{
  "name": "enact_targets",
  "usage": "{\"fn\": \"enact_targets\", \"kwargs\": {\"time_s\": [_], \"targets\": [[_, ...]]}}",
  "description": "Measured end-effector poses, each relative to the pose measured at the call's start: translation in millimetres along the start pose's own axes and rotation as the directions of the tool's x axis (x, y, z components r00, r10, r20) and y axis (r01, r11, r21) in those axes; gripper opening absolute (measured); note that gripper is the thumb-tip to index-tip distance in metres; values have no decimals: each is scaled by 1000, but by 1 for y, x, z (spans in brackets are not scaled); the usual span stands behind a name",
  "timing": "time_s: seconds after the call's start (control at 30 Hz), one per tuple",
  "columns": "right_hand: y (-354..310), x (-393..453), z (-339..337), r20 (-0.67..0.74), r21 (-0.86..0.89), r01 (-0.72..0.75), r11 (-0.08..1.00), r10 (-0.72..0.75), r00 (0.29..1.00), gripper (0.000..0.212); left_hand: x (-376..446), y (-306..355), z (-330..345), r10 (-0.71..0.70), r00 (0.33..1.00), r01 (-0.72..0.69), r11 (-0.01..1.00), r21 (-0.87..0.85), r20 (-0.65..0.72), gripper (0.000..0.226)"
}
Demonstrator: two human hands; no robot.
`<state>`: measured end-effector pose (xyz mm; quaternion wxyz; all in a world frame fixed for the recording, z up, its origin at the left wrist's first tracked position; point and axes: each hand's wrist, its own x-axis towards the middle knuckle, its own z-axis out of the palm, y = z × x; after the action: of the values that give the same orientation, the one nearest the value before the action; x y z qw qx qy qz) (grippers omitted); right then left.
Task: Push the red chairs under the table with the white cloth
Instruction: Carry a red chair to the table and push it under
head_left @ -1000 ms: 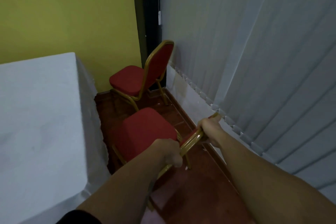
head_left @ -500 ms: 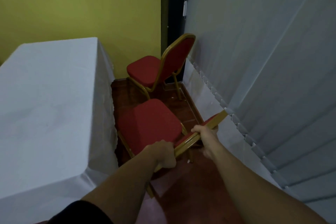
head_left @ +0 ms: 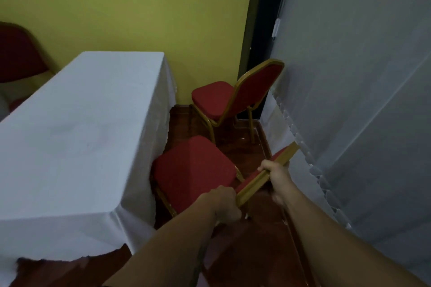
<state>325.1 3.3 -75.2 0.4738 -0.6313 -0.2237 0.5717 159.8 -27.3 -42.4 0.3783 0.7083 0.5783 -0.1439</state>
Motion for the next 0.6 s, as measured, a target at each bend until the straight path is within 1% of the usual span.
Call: {"fn": "enact_targets", "kwargs": {"time_s": [0.1, 0.2, 0.23, 0.37, 0.53, 0.6], "targets": [[-10, 21, -7, 74, -47, 15, 999, -11, 997, 58, 9, 17, 4, -68, 997, 67, 997, -42, -30, 44], [-22, 44, -12, 136, -59, 26, 998, -18, 991, 66, 21, 33, 2, -139, 989, 134, 987, -87, -58, 27], [-26, 51, -14, 161, -63, 25, 998, -15, 987, 68, 25, 40, 1, -160, 985, 152, 982, -108, -70, 26], [-45, 73, -26, 258, -73, 0, 997, 19, 966, 66, 38, 67, -9, -241, 962, 224, 965, -137, -129, 37], [-60, 95, -30, 284, -94, 4, 996, 23, 959, 78, 55, 84, -18, -312, 942, 286, 940, -189, -126, 40], [-64, 102, -26, 307, -119, 15, 993, 23, 952, 69, 61, 86, -20, -336, 935, 307, 926, -218, -112, 40]]}}
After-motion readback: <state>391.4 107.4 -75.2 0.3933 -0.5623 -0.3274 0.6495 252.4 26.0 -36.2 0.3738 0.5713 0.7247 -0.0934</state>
